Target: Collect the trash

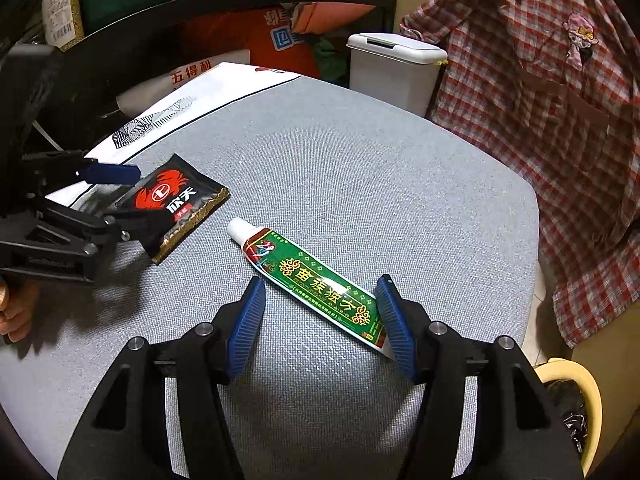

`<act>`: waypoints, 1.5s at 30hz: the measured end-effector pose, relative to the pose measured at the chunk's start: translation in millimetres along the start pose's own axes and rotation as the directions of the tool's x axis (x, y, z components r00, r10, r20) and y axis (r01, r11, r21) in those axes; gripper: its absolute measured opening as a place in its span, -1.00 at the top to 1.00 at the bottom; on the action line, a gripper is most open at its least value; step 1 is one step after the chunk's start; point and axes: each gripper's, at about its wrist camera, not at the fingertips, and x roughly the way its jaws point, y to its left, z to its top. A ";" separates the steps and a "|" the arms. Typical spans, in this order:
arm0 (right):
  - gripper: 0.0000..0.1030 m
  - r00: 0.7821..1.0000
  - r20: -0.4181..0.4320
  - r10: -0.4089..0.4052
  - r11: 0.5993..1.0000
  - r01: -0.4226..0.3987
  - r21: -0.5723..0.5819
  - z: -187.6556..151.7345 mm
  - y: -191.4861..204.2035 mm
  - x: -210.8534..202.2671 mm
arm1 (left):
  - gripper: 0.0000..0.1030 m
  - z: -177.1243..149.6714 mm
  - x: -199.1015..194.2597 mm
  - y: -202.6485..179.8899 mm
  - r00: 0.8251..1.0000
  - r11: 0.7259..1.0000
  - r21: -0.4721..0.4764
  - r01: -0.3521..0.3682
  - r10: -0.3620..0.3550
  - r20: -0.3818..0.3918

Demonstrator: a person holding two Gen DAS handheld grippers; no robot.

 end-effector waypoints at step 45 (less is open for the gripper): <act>-0.02 1.000 -0.006 -0.026 0.997 0.026 0.073 -2.6 -11.1 0.9 | -0.58 6.7 6.8 -7.5 1.000 1.000 -0.019 -0.011 0.011 -0.011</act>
